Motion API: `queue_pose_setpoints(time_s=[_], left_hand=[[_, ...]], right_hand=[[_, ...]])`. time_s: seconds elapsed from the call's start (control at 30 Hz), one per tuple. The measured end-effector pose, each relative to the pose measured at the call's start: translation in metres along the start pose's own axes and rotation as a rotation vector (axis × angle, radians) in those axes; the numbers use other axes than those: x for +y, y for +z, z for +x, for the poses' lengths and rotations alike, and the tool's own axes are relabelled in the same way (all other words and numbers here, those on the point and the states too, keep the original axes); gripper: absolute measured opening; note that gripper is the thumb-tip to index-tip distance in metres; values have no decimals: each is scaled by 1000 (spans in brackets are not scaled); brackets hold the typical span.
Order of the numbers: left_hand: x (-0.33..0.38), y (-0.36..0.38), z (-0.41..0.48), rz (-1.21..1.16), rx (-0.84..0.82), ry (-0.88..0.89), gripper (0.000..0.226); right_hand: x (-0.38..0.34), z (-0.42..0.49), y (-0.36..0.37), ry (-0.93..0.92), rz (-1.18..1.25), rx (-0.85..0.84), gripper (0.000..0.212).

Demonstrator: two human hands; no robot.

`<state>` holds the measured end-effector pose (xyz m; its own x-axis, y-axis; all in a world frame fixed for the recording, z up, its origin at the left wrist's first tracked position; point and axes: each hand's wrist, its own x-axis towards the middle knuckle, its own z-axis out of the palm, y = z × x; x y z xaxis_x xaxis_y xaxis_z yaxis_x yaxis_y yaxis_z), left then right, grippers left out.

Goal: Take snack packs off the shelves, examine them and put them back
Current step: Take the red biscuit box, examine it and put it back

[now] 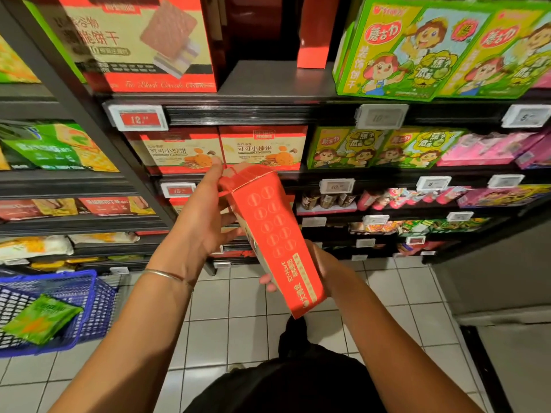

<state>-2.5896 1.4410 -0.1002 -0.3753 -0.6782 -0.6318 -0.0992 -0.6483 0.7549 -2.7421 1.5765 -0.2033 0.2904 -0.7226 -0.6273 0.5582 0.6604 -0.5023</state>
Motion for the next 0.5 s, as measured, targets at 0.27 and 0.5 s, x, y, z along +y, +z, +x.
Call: queue_pose_setpoints(time_s=[0.27, 0.5], left_hand=[[-4, -11, 8, -80, -127, 1, 45], [-4, -12, 15, -140, -124, -1, 54]], right_hand=[[-4, -7, -20, 5, 31, -134, 62], [-3, -15, -18, -107, -26, -39, 98]])
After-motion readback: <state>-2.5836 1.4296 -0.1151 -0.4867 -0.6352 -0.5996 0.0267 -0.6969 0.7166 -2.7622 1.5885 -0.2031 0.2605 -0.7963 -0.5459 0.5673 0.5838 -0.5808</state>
